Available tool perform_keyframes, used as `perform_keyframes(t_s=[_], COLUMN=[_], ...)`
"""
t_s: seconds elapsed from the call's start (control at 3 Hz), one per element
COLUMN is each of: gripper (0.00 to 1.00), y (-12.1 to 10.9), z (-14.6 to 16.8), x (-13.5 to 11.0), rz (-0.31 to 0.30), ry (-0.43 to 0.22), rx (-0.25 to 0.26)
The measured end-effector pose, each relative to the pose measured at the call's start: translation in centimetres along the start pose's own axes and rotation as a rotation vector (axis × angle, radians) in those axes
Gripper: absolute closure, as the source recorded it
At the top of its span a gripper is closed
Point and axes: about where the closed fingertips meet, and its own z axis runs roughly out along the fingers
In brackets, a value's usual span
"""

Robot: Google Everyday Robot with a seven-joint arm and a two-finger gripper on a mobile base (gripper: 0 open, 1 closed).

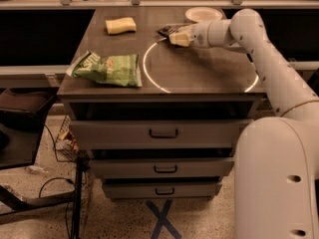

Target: Move rxbar chocolate near green jalapeno chip bag

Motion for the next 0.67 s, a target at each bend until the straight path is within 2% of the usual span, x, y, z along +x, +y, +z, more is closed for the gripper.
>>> perform_keyframes(t_s=[0.33, 0.67], gripper=[1.00, 1.00], y=[-0.6, -1.4], z=[0.0, -3.3], x=[0.4, -1.3], rz=[0.018, 0.002], ry=[0.002, -0.016], rx=[0.003, 0.050])
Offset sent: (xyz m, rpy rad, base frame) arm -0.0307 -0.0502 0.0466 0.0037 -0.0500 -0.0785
